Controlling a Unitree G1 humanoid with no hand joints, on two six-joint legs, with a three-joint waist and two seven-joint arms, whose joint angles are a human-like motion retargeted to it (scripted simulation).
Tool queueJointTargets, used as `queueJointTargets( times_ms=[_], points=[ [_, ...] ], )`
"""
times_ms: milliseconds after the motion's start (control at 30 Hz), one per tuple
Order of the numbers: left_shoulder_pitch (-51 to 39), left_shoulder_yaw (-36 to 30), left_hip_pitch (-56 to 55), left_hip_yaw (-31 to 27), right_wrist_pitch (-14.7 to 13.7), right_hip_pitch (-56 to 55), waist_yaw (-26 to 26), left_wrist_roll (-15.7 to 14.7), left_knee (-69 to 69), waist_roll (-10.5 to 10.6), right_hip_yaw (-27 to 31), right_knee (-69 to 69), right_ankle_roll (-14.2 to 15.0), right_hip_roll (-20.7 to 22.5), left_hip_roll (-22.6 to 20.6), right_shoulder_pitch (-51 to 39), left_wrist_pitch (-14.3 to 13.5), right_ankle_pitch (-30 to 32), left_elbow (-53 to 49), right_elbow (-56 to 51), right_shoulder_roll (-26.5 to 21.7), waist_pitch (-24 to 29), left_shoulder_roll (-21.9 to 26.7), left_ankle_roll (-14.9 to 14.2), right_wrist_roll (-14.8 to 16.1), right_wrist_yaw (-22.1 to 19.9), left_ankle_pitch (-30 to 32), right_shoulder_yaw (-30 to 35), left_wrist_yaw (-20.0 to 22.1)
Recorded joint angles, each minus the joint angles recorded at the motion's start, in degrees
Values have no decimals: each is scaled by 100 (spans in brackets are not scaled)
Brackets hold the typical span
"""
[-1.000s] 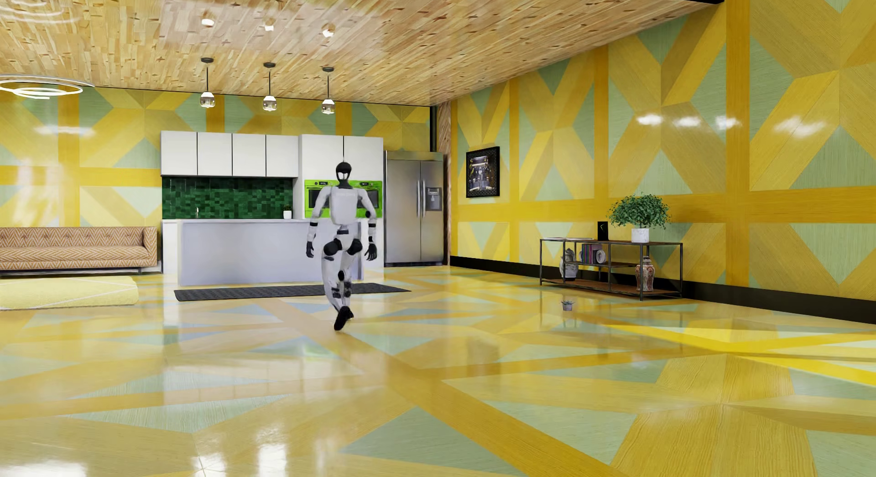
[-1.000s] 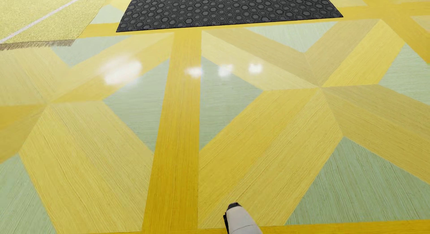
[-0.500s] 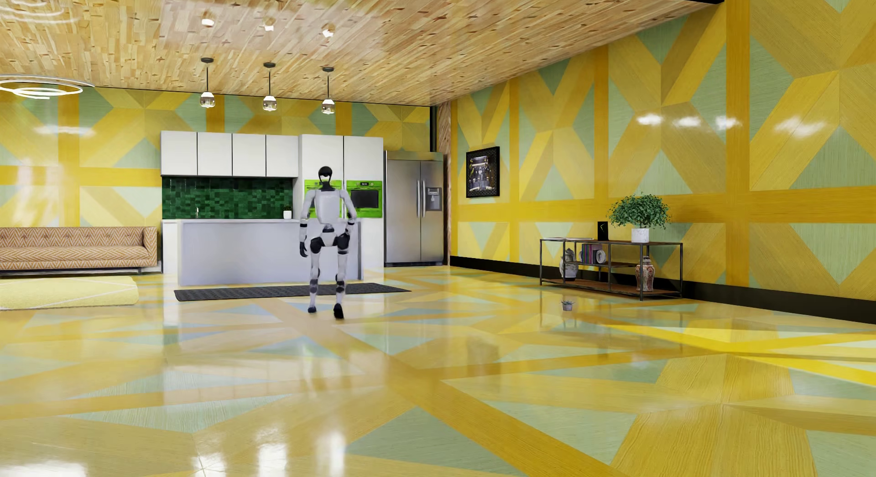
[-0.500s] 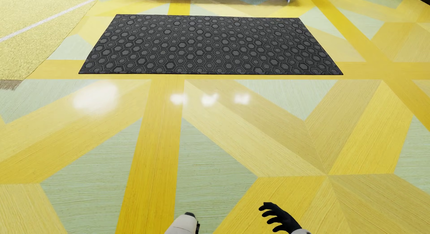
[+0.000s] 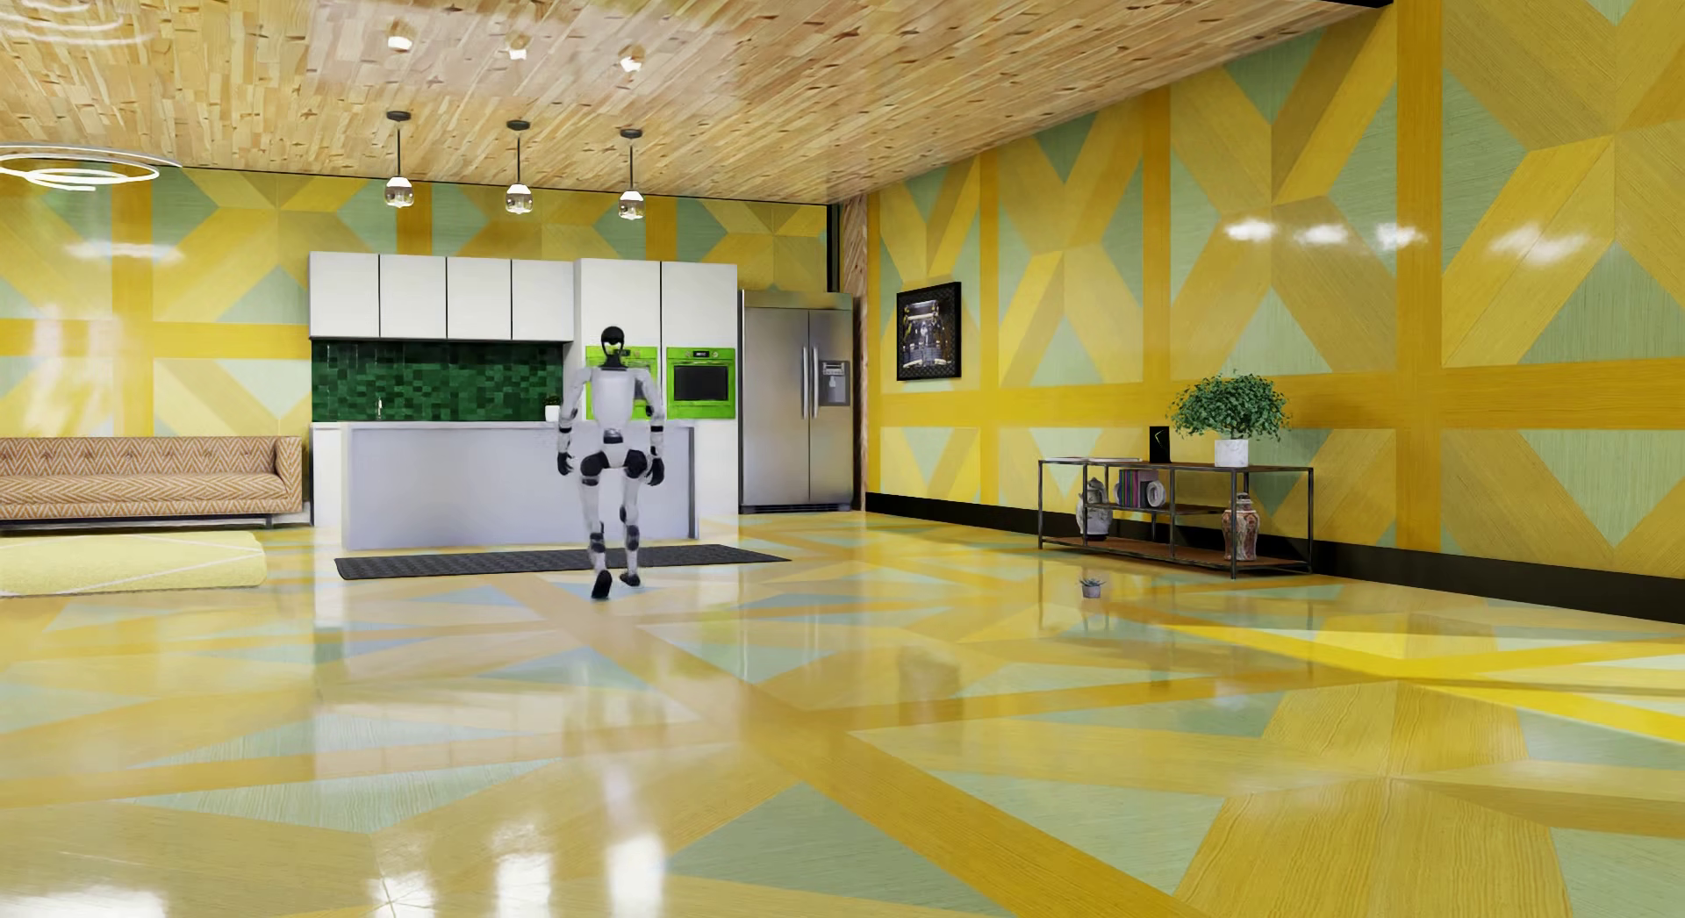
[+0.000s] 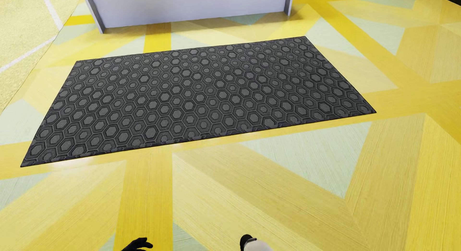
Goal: Walk to the counter
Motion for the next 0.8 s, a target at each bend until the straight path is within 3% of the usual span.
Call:
queueJointTargets(
  times_ms=[67, 100, 133, 167, 233, 300, 367, 400, 433, 467, 533, 567, 600, 633, 667, 733, 767, 800],
  points=[
    [238, 64, -263, 0, 0, -286, 377, 0, 1447, 341, 0, 914, 0, 655, 437, 32, 0, 2296, 337, 109, 8, -114, -172, 0, 0, 0, 1720, 349, 0],
    [303, -21, -803, 0, 0, 34, 522, 0, 2549, 407, 0, 1091, 0, 828, 494, -118, 0, 2189, 571, 125, 9, -32, -235, 0, 0, 0, 2030, 258, 0],
    [333, -204, -1397, 0, 0, 416, 665, 0, 3635, 439, 0, 1162, 0, 1028, 517, -282, 0, 2056, 797, 87, 17, 69, -271, 0, 0, 0, 1901, 162, 0],
    [336, -453, -1995, 0, 0, 977, 853, 0, 4461, 405, 0, 985, 0, 1169, 467, -481, 0, 1794, 1009, -24, 20, 189, -279, 0, 0, 0, 1208, 62, 0],
    [566, -744, -2932, 0, 0, 2243, 1513, 0, 4664, 178, 0, 382, 0, 1151, 207, -824, 0, 977, 1276, -477, -22, 271, -263, 0, 0, 0, 88, -271, 0],
    [888, -831, -3590, 0, 0, 3336, 2196, 0, 3308, -69, 0, -185, 0, 921, 39, -1152, 0, 157, 1329, -1322, -207, 315, -183, 0, 0, 0, -140, -484, 0],
    [1148, -863, -3918, 0, 0, 4044, 2624, 0, 1027, -159, 0, -460, 0, 738, 62, -1606, 0, -609, 1365, -1857, -286, 220, -140, 0, 0, 0, 22, -861, 0],
    [1238, -854, -4006, 0, 0, 4243, 2764, 0, -129, -149, 0, -500, 0, 706, 102, -1840, 0, -893, 1426, -2035, -309, 116, -157, 0, 0, 0, 584, -1097, 0],
    [1311, -851, -4133, 0, 0, 4437, 2870, 0, -1569, -120, 0, -488, 0, 655, 212, -2036, 0, -1143, 1494, -2191, -343, 19, -177, 0, 0, 0, 1607, -1279, 0],
    [1346, -893, -4306, 0, 0, 4687, 2948, 0, -2444, -97, 0, -429, 0, 552, 326, -2185, 0, -1267, 1608, -2299, -385, 6, -202, 0, 0, 0, 1709, -1366, 0],
    [1385, -994, -4637, 0, 0, 5123, 3111, 0, 113, -84, 0, 48, 0, 298, 315, -2171, 0, -866, 1850, -2387, -409, 58, -232, 0, 0, 0, -499, -1439, 0],
    [1388, -1024, -4718, 0, 0, 5075, 3121, 0, 655, -146, 0, 650, 0, 175, 168, -2046, 0, -259, 2018, -2302, -329, -7, -241, 0, 0, 0, -836, -1447, 0],
    [1378, -1174, -4583, 0, 0, 5007, 3022, 0, 1177, -406, 0, 1468, 0, -184, -218, -1865, 0, 758, 2365, -1988, -156, 4, -250, 0, 0, 0, -1094, -1440, 0],
    [1216, -1172, -4216, 0, 0, 4398, 2881, 0, 1175, -410, 0, 2768, 0, -102, -278, -1812, 0, 1369, 2388, -1653, -81, 62, -233, 0, 0, 0, -1286, -1105, 0],
    [1188, -716, -3847, 0, 0, 3627, 2793, 0, 1178, -539, 0, 4382, 0, -229, -513, -1747, 0, 2105, 2215, -1322, -34, 179, -236, 0, 0, 0, -1530, -741, 0],
    [808, -755, -3036, 0, 0, 2648, 1986, 0, 736, -239, 0, 5822, 0, 132, -559, -1499, 0, -205, 1684, -1349, -109, 406, -244, 0, 0, 0, -1572, -239, 0],
    [684, -586, -2637, 0, 0, 1978, 1635, 0, 496, -125, 0, 5995, 0, 192, -574, -1331, 0, -432, 1326, -1039, -22, 479, -243, 0, 0, 0, -1584, -228, 0],
    [609, -391, -2281, 0, 0, 1193, 1412, 0, 268, -63, 0, 5653, 0, 158, -595, -1151, 0, 624, 886, -670, 86, 515, -227, 0, 0, 0, -1617, -361, 0]
  ],
)
